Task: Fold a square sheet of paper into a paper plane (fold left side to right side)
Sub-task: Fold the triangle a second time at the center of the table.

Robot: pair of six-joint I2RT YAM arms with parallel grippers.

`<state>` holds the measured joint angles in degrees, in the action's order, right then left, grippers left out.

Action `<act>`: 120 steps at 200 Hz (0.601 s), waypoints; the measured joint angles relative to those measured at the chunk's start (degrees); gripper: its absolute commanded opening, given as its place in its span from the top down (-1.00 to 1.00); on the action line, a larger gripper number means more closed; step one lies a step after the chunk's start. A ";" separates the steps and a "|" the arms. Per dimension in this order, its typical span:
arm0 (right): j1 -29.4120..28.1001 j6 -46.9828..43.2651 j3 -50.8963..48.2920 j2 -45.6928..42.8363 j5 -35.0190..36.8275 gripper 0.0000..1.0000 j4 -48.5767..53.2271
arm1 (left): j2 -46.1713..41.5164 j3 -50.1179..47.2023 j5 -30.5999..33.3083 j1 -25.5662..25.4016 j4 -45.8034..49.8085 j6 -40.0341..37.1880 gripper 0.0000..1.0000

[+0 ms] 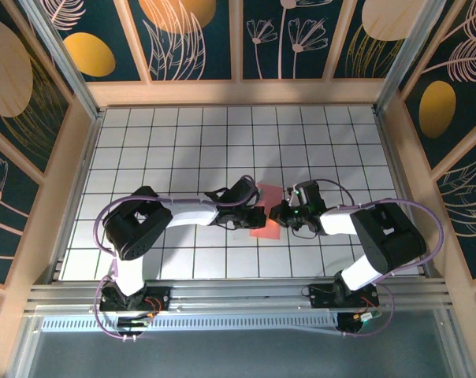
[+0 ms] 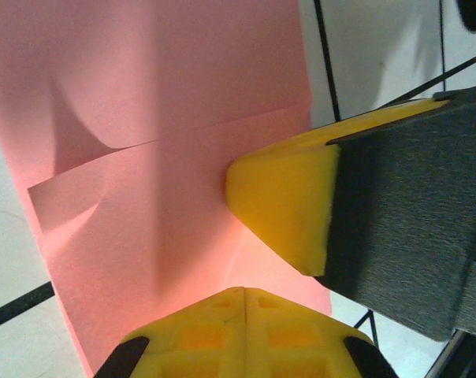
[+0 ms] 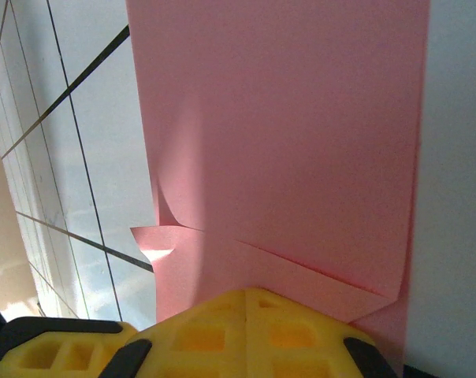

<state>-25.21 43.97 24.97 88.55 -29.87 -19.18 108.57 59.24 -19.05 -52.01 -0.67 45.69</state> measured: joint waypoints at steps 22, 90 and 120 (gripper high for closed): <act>0.00 0.00 0.00 0.00 0.00 1.00 0.00 | 1.07 0.55 0.00 0.00 0.00 -0.09 1.00; 0.00 -0.13 0.00 0.00 0.04 1.00 0.07 | 1.97 0.61 0.02 0.00 0.00 -0.24 1.00; 0.00 -0.15 0.02 0.07 0.02 1.00 0.09 | 1.66 -0.39 0.00 0.00 -1.07 -0.46 1.00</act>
<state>-25.21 43.81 24.99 88.62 -29.85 -19.09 110.24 58.85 -19.05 -52.01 -1.74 45.23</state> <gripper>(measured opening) 0.051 0.044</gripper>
